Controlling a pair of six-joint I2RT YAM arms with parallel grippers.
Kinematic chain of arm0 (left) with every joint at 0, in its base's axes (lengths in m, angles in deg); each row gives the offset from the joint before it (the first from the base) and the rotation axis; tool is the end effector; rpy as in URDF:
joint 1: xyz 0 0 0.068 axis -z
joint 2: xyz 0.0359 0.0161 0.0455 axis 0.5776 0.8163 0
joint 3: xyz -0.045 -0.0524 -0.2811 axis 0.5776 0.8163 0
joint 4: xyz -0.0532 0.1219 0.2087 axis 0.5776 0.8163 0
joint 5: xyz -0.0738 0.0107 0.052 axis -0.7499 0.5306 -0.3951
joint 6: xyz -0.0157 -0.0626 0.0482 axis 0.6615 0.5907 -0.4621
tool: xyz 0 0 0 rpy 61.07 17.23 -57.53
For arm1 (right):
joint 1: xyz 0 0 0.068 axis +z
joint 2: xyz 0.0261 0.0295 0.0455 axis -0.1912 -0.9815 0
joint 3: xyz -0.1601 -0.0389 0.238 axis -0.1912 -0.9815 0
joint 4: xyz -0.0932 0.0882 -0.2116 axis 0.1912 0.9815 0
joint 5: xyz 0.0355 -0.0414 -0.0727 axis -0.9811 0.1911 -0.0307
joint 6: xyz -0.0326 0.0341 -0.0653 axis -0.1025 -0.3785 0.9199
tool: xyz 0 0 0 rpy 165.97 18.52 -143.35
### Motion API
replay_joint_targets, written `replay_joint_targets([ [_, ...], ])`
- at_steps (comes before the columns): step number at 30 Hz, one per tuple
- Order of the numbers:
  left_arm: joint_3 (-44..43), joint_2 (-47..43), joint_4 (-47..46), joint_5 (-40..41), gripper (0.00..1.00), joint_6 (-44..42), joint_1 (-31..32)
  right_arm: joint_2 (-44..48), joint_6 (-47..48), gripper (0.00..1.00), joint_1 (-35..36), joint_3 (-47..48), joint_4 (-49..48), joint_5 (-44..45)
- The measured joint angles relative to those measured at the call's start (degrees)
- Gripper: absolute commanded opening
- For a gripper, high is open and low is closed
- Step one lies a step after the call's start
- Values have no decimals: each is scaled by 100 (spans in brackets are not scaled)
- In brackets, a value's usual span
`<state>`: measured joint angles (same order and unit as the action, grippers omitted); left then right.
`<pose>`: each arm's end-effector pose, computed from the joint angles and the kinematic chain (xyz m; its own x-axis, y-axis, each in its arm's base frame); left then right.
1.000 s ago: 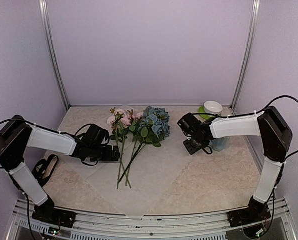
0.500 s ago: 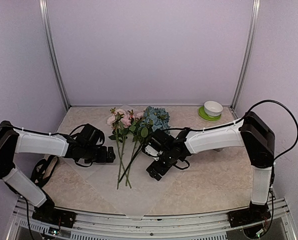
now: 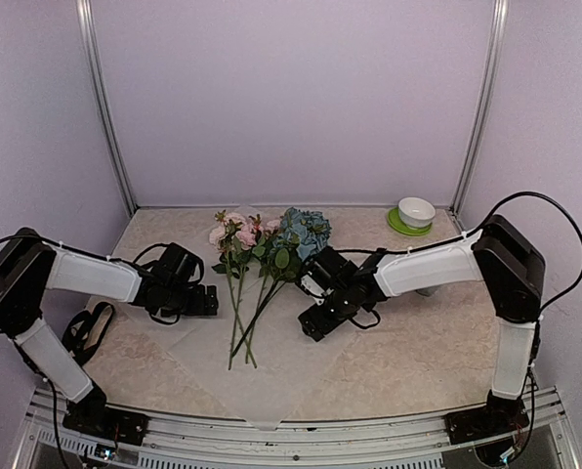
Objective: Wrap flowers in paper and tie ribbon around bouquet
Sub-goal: Adjust the fake flower with the flattened wrapping paper, then pick up the bottom corner of the flattened wrapping paper from the center of the board.
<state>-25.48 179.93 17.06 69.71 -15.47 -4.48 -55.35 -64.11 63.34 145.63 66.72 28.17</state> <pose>0.2586 -0.1402 0.1342 -0.8458 -0.0778 -0.5278 -0.0030 0.9900 -0.1411 0.2519 0.3160 0.1351 -0.7264 -0.5326 -0.4343 -0.6021 0.7979 0.0285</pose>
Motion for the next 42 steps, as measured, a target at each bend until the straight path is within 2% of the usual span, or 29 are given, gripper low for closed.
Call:
replay_joint_targets([
  [10,-911,1102,-699,186,99,-525,833,634,-448,87,-24,-1128,-796,216],
  [16,-1215,1351,-778,-59,99,-719,942,905,-675,87,-37,-1458,-809,321],
  [21,-1279,1368,-732,-133,99,-772,944,935,-743,87,-44,-1373,-577,297],
  [25,-1250,1161,-341,-221,99,-776,861,957,-614,87,-48,-1167,-94,133],
  [31,-1217,254,413,-42,99,-820,826,1537,-20,87,216,-994,258,-90],
  [36,-1217,-503,693,291,99,-833,960,2094,761,85,964,-879,68,-361],
  [42,-859,-1049,964,553,99,-649,1355,2212,1598,84,1832,-1209,-466,-874],
])
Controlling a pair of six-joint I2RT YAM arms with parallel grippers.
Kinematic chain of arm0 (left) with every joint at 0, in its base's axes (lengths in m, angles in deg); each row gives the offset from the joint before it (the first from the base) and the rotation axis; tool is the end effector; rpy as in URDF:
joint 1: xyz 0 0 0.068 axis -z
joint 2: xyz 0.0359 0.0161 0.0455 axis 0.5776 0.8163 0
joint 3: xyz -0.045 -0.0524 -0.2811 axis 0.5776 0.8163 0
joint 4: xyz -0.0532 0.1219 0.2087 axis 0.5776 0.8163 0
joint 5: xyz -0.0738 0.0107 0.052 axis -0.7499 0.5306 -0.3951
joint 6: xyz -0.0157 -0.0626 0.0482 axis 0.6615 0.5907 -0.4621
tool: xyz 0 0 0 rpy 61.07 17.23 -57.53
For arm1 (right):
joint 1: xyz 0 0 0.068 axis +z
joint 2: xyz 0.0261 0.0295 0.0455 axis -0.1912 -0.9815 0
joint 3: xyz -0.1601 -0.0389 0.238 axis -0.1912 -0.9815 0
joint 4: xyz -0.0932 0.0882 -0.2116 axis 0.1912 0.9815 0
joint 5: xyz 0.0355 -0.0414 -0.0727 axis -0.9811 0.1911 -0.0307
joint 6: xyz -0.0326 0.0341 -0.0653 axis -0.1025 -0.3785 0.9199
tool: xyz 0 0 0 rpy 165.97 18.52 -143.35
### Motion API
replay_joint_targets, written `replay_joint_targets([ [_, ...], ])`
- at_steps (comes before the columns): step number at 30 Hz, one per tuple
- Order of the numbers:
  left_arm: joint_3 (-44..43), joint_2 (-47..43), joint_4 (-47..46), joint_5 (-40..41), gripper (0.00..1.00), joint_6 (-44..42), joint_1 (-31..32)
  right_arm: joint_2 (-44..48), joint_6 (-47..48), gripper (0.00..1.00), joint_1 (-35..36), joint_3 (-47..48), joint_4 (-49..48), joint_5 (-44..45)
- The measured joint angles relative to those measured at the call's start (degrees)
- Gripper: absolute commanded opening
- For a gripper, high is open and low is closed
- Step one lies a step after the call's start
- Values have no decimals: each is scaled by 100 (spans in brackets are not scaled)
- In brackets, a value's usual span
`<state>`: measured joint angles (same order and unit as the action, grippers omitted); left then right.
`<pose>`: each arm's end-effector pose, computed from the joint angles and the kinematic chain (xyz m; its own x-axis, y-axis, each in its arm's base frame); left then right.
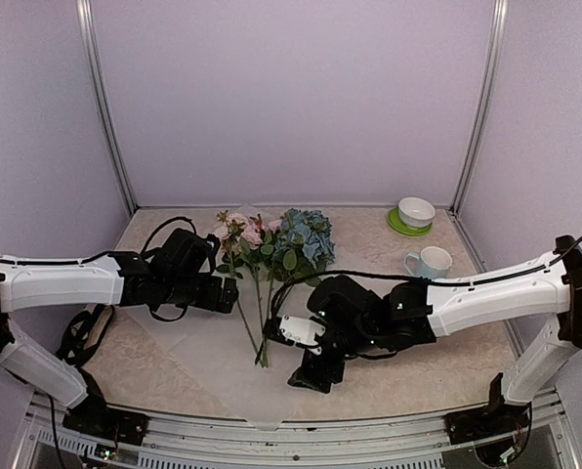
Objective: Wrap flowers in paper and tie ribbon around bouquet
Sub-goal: Pick up the bottom corner of the flattened wrapping paper from the center of the board.
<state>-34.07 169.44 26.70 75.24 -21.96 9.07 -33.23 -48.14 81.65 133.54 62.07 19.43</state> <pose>0.2242 -0.1933 0.2163 -0.7146 0.1502 -0.6832 0.2821 0.9556 -0.0851 0.1103 0.3269 0.2160 -0.2295 -0.7300 -0.6438 -0.9611 0.2744 0.0314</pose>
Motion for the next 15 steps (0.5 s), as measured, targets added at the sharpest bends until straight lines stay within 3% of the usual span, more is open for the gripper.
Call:
replay_joint_targets([
  [8,557,-629,428,-7,99,529,186,-433,472,90,817,-308,-380,-511],
  [15,656,-901,431,-42,99,682,208,-1222,669,83,833,-232,-588,-197],
])
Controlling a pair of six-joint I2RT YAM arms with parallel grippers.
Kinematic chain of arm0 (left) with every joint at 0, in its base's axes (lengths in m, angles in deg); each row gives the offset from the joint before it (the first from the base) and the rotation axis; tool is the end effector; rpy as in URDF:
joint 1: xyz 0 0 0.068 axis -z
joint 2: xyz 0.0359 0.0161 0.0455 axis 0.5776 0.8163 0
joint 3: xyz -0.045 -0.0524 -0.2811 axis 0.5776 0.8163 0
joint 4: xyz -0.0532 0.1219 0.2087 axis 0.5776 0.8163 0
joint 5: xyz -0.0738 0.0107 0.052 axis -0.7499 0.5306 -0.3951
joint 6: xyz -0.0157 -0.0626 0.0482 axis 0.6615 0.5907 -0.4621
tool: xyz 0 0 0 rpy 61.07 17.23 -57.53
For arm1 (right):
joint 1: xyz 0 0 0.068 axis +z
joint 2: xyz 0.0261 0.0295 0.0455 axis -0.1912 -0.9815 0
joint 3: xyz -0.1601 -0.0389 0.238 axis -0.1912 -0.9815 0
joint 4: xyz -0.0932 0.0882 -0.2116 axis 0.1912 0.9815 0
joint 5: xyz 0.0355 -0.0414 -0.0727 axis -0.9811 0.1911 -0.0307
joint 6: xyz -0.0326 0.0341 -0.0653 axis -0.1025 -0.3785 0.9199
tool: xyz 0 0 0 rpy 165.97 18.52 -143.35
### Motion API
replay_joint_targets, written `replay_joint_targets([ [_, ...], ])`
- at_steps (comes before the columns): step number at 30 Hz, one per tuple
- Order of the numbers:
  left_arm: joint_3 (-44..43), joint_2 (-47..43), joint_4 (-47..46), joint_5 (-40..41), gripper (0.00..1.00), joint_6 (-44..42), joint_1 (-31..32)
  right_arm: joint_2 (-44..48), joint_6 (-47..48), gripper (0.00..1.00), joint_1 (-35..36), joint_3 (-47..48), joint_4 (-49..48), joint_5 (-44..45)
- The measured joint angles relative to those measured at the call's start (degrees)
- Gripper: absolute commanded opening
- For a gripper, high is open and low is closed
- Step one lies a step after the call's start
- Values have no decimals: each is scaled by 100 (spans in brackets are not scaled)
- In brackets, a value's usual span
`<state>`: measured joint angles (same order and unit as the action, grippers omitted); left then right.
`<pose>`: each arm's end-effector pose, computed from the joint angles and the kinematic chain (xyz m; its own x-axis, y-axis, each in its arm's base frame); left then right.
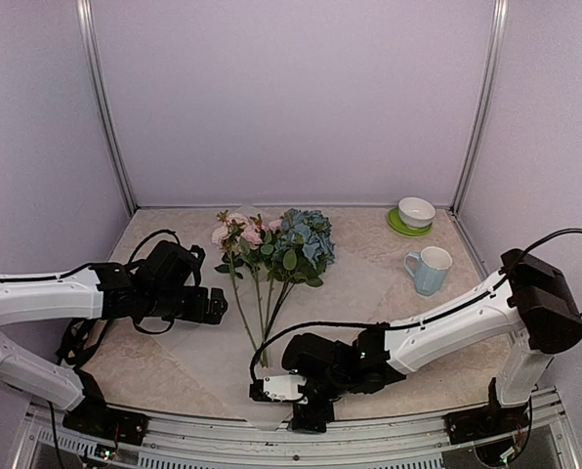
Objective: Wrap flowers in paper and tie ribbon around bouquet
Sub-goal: Pick up the bottom corner of the flattened wrapping paper from the center of the board, then fold the bottom corner of the flattened wrapping paper at the center of the board.
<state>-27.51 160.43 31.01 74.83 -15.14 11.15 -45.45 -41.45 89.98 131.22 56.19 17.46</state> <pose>0.1867 -0.1700 0.2125 -0.7583 0.0790 -0.6471 0.2305 0.9610 -0.1527 0.0627 0.3567 0.1411 -0.0219 -0.8499 -0.5266 -0.9998 0.0207 0.0081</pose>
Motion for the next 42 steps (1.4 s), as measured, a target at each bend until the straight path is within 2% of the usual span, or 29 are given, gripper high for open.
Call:
replay_joint_targets([
  [3,2,140,20,-17,99,-4,0,-153,122,77,0,103,-68,201],
  [6,4,197,20,-44,99,-28,0,-238,216,65,-2,212,-188,387],
  [12,2,181,-20,-118,99,-116,0,-326,396,30,-133,319,-323,481],
  [16,2,175,-22,-133,99,-184,0,-380,448,1,-328,435,-313,448],
  [21,17,83,-50,-236,98,-289,0,-363,407,0,-540,557,-328,245],
  [28,400,-721,-710,-684,81,-636,334,-153,-35,0,-1104,557,-389,-684],
  [31,522,-754,-1104,-1047,76,-898,461,-142,-247,0,-1414,557,-481,-1176],
  [33,608,-708,-1322,-1268,77,-1032,463,-142,-411,0,-1602,555,-529,-1467],
  [37,1147,-732,-1915,-1725,92,-1202,463,-144,-730,0,-1971,487,-656,-1967],
  [42,1871,-699,-2481,-1908,93,-1318,481,-238,-1010,0,-2284,446,-715,-2590],
])
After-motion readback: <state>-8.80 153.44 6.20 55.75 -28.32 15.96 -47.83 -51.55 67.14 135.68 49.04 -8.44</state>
